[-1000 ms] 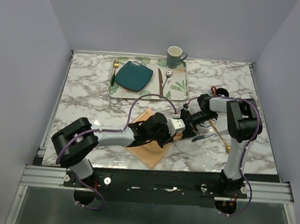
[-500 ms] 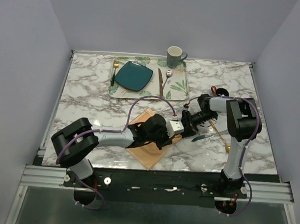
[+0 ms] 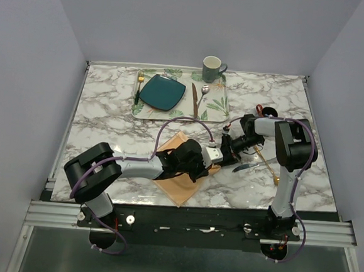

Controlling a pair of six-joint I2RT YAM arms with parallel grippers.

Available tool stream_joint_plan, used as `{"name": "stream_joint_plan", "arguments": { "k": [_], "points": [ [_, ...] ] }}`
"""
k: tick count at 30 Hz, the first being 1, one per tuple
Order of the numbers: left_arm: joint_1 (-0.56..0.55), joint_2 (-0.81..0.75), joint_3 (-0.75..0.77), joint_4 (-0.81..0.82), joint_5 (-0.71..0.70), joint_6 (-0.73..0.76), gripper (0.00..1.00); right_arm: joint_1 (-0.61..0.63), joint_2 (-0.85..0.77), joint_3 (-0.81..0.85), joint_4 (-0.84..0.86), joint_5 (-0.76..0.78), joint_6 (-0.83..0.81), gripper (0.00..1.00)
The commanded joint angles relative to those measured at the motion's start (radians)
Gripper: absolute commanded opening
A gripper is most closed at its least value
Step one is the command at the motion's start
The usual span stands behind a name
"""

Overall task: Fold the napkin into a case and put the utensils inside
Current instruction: Pick up the upper triangle-folded napkin from the center of the board.

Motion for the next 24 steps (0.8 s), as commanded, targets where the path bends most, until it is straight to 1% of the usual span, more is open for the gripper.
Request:
{"name": "stream_joint_plan", "arguments": {
  "k": [1,2,3,11,17,20,24],
  "points": [
    [0.011,-0.008,-0.005,0.033,0.020,-0.005,0.00,-0.014,0.038,-0.009,-0.088,0.076,0.034,0.79],
    [0.017,-0.013,-0.003,0.033,0.021,-0.009,0.00,-0.018,0.039,-0.013,-0.092,0.080,0.034,0.92],
    [0.020,-0.016,-0.002,0.035,0.023,-0.017,0.00,-0.021,0.041,-0.021,-0.092,0.073,0.034,1.00],
    [0.048,-0.023,0.017,0.052,0.044,-0.072,0.00,-0.027,0.116,-0.070,-0.096,-0.010,0.021,1.00],
    [0.055,-0.039,0.014,0.059,0.058,-0.084,0.00,-0.027,0.111,-0.081,-0.099,-0.021,0.019,1.00],
    [0.059,-0.047,0.011,0.072,0.058,-0.098,0.00,-0.027,0.087,-0.094,-0.092,0.004,0.022,1.00],
    [0.060,-0.051,0.011,0.093,0.069,-0.121,0.00,-0.027,0.033,-0.110,-0.074,0.095,0.045,1.00]
  ]
}}
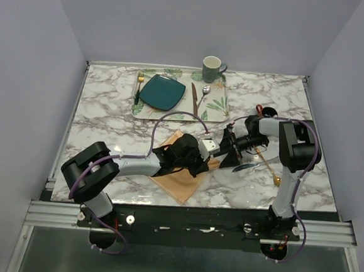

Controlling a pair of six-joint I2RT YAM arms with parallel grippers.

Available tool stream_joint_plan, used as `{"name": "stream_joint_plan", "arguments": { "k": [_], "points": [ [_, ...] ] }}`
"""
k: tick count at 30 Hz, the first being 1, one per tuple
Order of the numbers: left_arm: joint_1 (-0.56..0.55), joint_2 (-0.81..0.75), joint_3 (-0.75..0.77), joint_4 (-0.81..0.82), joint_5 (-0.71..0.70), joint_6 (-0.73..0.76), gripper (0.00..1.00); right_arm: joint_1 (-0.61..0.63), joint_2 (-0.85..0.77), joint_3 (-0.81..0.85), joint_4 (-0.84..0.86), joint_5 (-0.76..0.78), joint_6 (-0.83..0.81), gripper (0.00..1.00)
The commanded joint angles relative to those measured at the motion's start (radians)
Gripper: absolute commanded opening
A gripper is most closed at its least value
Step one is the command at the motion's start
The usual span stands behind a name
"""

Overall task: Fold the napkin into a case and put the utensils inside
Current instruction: Pick up the upper triangle-folded napkin from the center of the board.

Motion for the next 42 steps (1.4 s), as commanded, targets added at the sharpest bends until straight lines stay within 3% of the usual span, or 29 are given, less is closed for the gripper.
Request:
{"name": "stream_joint_plan", "arguments": {
  "k": [1,7,14,21,28,35,38,42],
  "points": [
    [0.007,-0.035,0.013,0.067,0.038,-0.037,0.00,0.010,0.019,-0.096,-0.025,0.253,0.114,1.00],
    [0.008,-0.043,0.010,0.078,0.044,-0.038,0.00,0.010,-0.041,-0.129,0.052,0.218,0.181,1.00],
    [0.008,-0.045,-0.003,0.089,0.050,-0.048,0.00,0.011,0.000,-0.117,0.089,0.151,0.200,0.97],
    [0.010,-0.046,-0.008,0.084,0.053,-0.041,0.00,0.010,-0.023,-0.116,0.086,0.149,0.203,0.69],
    [0.008,-0.034,-0.014,0.083,0.053,-0.034,0.00,0.006,-0.055,-0.100,0.077,0.189,0.206,0.64],
    [0.008,-0.025,-0.033,0.083,0.058,-0.018,0.00,-0.003,-0.053,-0.064,0.074,0.201,0.212,0.50],
    [0.008,-0.017,-0.037,0.080,0.058,-0.011,0.00,-0.003,-0.050,-0.053,0.069,0.200,0.203,0.39],
    [0.008,-0.008,-0.036,0.074,0.050,-0.005,0.00,-0.003,-0.040,-0.047,0.058,0.178,0.192,0.16]
  ]
}}
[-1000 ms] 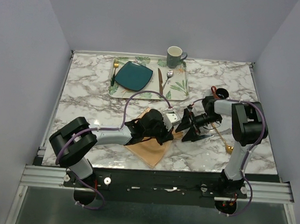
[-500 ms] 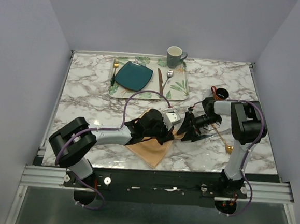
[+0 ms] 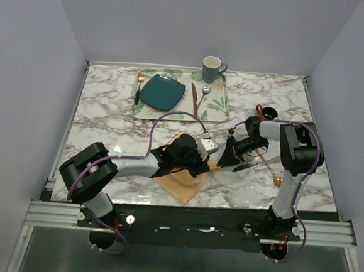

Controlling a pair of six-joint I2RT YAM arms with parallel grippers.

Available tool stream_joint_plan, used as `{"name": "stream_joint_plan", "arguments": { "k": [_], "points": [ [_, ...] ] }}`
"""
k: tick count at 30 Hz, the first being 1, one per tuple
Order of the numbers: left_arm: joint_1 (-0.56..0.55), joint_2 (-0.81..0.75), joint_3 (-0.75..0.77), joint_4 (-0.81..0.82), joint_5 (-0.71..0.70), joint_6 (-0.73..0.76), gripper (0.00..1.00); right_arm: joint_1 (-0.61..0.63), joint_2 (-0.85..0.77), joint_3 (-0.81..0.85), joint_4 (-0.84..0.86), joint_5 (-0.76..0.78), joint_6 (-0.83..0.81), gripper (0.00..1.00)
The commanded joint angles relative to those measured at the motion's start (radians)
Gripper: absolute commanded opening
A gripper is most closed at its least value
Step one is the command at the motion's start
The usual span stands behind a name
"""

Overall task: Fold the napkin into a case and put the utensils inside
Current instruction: Pick up the upper triangle-folded napkin from the center of the board.

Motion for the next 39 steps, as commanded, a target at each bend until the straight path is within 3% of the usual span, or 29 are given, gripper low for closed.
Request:
{"name": "stream_joint_plan", "arguments": {
  "k": [1,3,6,7,10,15,18,24,27,39],
  "points": [
    [0.003,0.013,-0.009,0.020,0.013,0.024,0.00,-0.009,0.033,0.020,-0.035,0.018,0.007,0.12],
    [0.003,0.021,-0.005,0.020,0.013,0.024,0.00,-0.007,0.034,0.022,-0.044,0.016,-0.009,0.01],
    [0.003,0.032,0.009,0.002,0.024,0.024,0.02,-0.007,0.039,0.033,-0.055,0.022,-0.029,0.01],
    [0.003,0.028,0.009,-0.005,0.027,0.024,0.14,-0.007,0.040,0.037,-0.058,0.027,-0.038,0.01],
    [0.027,-0.048,-0.003,-0.037,0.070,-0.009,0.38,-0.006,0.042,0.072,-0.087,0.071,-0.096,0.01],
    [0.147,-0.261,0.011,-0.239,0.127,-0.033,0.48,0.023,0.037,0.120,-0.113,0.206,-0.262,0.01],
    [0.282,-0.314,0.026,-0.386,0.145,-0.012,0.48,0.055,0.022,0.129,-0.110,0.281,-0.329,0.01],
    [0.425,-0.226,0.076,-0.615,0.106,0.233,0.41,0.121,-0.010,0.140,-0.095,0.410,-0.421,0.01],
    [0.429,-0.144,0.118,-0.663,0.096,0.304,0.38,0.141,-0.018,0.148,-0.087,0.451,-0.444,0.01],
    [0.429,0.067,0.213,-0.814,0.131,0.297,0.21,0.194,0.000,0.238,-0.105,0.534,-0.518,0.01]
  ]
}}
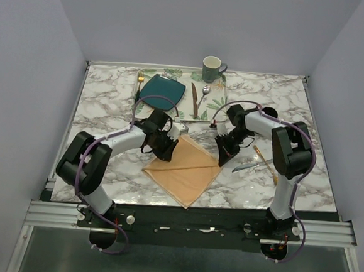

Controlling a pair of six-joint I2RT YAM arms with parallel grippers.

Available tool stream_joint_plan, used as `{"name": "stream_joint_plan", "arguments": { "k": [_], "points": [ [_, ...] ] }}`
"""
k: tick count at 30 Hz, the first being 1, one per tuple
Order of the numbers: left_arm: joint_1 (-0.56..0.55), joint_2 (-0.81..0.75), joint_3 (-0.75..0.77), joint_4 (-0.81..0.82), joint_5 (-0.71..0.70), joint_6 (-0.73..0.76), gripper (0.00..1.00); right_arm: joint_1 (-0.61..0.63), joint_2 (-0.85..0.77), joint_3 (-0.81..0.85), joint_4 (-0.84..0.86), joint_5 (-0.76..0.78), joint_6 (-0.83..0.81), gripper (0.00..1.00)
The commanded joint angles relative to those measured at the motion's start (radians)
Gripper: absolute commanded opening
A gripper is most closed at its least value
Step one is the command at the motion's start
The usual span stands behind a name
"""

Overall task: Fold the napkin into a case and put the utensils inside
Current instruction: Pick up the upper triangle-folded napkin from the center of the board.

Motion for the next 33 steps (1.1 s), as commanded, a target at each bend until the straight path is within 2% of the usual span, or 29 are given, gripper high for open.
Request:
{"name": "stream_joint_plan", "arguments": {
  "k": [1,5,9,12,13,15,18,19,20,26,33],
  "points": [
    [0.002,0.051,0.046,-0.115,0.037,0.002,0.19,0.012,0.016,0.048,0.019,0.101,-0.076,0.01],
    [-0.006,0.062,0.072,-0.181,0.057,0.025,0.15,0.017,0.016,0.061,0.014,0.119,-0.122,0.01],
    [-0.017,0.059,0.131,-0.271,0.181,0.057,0.16,0.024,0.016,0.062,0.019,0.124,-0.166,0.01],
    [0.060,0.013,0.148,-0.241,0.237,0.016,0.26,0.037,0.013,0.064,0.034,0.133,-0.208,0.01],
    [0.116,0.001,0.148,-0.207,0.234,0.012,0.34,0.040,0.013,0.068,0.036,0.138,-0.215,0.01],
    [0.149,0.010,0.180,-0.129,0.188,0.025,0.43,0.044,0.014,0.074,0.044,0.146,-0.243,0.01],
    [0.184,0.137,0.318,-0.179,0.174,0.118,0.56,0.046,0.022,0.088,0.047,0.159,-0.264,0.01],
    [0.192,0.171,0.350,-0.190,0.175,0.133,0.65,0.046,0.028,0.091,0.047,0.164,-0.268,0.01],
    [0.199,0.229,0.403,-0.195,0.191,0.134,0.67,0.046,0.028,0.096,0.045,0.169,-0.277,0.01],
    [0.213,0.388,0.561,-0.189,0.237,0.137,0.66,0.046,0.034,0.113,0.042,0.158,-0.278,0.01],
    [0.221,0.481,0.619,-0.221,0.280,0.134,0.64,0.046,0.046,0.142,0.037,0.152,-0.275,0.01]
  ]
}}
